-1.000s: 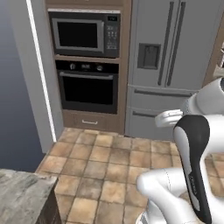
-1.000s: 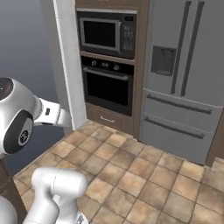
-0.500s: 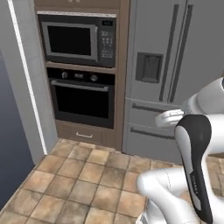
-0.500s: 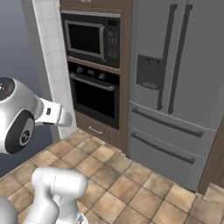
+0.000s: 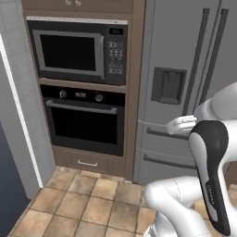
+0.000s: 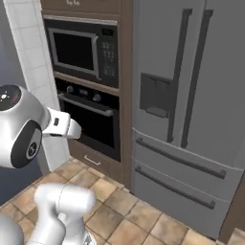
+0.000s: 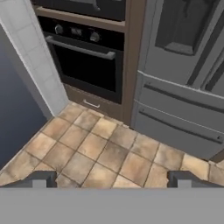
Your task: Navigate to the microwave.
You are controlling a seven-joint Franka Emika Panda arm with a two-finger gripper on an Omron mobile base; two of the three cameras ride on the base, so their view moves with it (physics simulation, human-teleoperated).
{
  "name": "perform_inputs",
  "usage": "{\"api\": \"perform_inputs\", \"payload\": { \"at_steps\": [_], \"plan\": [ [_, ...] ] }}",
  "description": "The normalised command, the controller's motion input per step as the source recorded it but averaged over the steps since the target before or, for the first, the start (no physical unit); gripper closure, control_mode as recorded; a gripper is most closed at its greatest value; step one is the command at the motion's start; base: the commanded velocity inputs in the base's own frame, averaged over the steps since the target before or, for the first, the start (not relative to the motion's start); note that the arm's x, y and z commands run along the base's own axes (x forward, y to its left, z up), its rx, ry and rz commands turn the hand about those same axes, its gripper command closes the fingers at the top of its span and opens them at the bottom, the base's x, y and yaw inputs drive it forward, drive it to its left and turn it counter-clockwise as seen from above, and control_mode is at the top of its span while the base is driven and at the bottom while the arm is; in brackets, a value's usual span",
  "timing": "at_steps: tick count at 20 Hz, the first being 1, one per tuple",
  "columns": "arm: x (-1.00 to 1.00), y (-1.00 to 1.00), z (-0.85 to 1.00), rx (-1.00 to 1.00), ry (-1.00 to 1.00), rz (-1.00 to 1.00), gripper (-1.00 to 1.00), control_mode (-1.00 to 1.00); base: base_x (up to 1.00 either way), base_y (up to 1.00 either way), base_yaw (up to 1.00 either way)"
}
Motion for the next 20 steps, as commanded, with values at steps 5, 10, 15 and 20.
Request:
{"api": "perform_inputs", "payload": {
  "at_steps": [5, 10, 15, 20],
  "plan": [
    [0.00, 0.00, 0.00, 0.00, 0.00, 0.00, -1.00, 1.00, 1.00, 1.00, -0.40],
    [0.00, 0.00, 0.00, 0.00, 0.00, 0.00, -1.00, 1.00, 1.00, 1.00, -0.45],
    [0.00, 0.00, 0.00, 0.00, 0.00, 0.00, -1.00, 1.00, 1.00, 1.00, -0.44],
    [0.00, 0.00, 0.00, 0.00, 0.00, 0.00, -1.00, 1.00, 0.86, 1.00, -0.37]
  ]
}}
